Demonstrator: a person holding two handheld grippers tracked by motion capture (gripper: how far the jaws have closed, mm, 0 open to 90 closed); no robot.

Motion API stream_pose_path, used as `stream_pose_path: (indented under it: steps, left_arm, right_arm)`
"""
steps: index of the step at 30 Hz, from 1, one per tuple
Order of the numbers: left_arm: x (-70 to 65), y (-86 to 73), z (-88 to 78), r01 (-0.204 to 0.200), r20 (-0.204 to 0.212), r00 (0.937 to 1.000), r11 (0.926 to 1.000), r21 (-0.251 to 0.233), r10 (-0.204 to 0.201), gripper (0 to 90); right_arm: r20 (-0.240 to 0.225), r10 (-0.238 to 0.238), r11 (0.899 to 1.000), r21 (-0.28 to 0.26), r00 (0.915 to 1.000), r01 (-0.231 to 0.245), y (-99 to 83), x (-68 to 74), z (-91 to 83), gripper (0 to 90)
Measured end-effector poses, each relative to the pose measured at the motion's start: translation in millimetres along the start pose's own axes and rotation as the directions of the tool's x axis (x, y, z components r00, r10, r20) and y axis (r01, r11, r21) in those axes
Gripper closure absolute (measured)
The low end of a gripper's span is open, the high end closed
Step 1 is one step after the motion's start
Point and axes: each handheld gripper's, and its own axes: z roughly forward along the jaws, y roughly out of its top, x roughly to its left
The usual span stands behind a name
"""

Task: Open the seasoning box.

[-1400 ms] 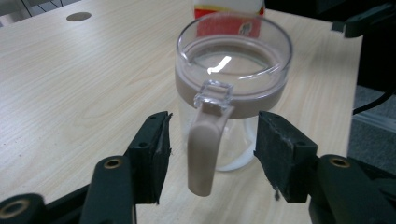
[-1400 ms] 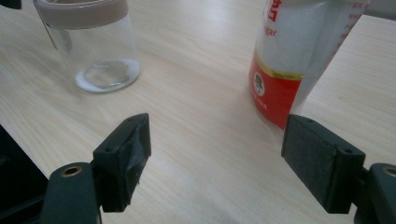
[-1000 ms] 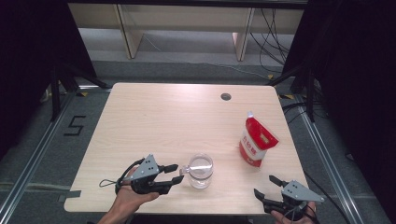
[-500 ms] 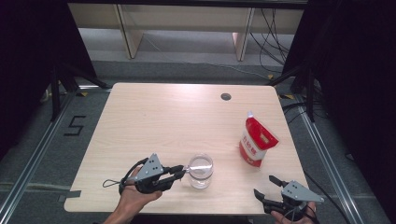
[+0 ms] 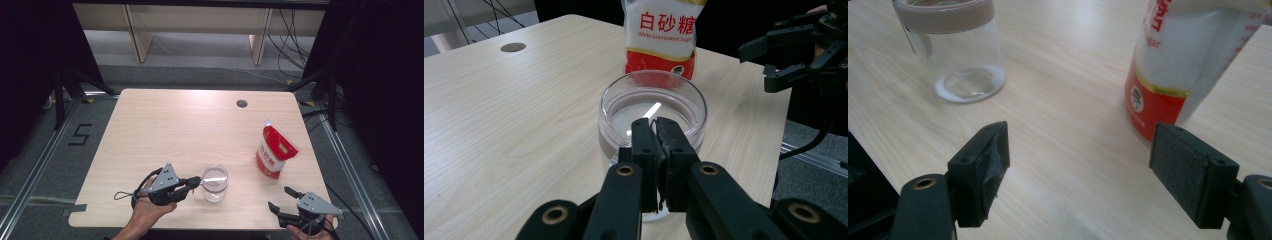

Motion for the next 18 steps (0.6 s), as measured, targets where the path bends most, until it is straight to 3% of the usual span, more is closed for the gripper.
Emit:
stream_pose_path:
  steps: [1, 3, 4, 5, 13, 14, 18]
  left_arm:
    - [1.3, 0.2, 0.2, -0.015, -0.002, 0.9999, 0.9999, -0.001, 0.015, 86.5]
    - [1.7, -0.4, 1.2, -0.008, -0.004, 1.0000, 1.0000, 0.003, 0.008, 86.6]
    - [1.3, -0.9, 2.1, 0.005, -0.005, 1.0000, 1.0000, 0.004, -0.005, 86.6]
    - [2.5, -1.6, 4.3, -0.002, -0.005, 1.0000, 1.0000, 0.004, 0.002, 86.5]
    - [5.9, -1.5, 6.4, 0.010, -0.029, 0.9995, 0.9999, 0.006, -0.009, 86.0]
    - [7.7, -1.1, 6.0, -0.007, -0.030, 0.9995, 1.0000, 0.002, 0.007, 86.0]
    - [9.9, -1.8, 5.0, -0.010, -0.038, 0.9992, 0.9999, 0.009, 0.010, 86.0]
  right_arm:
    - [-0.009, -0.010, 1.000, -0.006, 0.9999, 0.010, 1.0, -0.4, 2.7, 24.8]
    - [-0.019, 0.001, 1.000, 0.000, 0.9998, -0.001, 3.0, 3.3, 5.4, 24.9]
    - [-0.016, -0.009, 1.000, 0.003, 0.9998, 0.009, 3.9, 3.4, 6.6, 24.9]
    - [-0.049, -0.040, 0.999, -0.012, 0.9980, 0.039, 6.4, 4.4, 13.4, 25.2]
    - [-0.063, -0.090, 0.996, -0.015, 0.9939, 0.089, 14.4, 13.2, 24.2, 25.6]
    - [-0.063, -0.090, 0.996, -0.015, 0.9939, 0.089, 14.4, 13.2, 24.2, 25.6]
    - [-0.077, -0.118, 0.993, -0.029, 0.9901, 0.116, 19.6, 18.9, 30.9, 26.3]
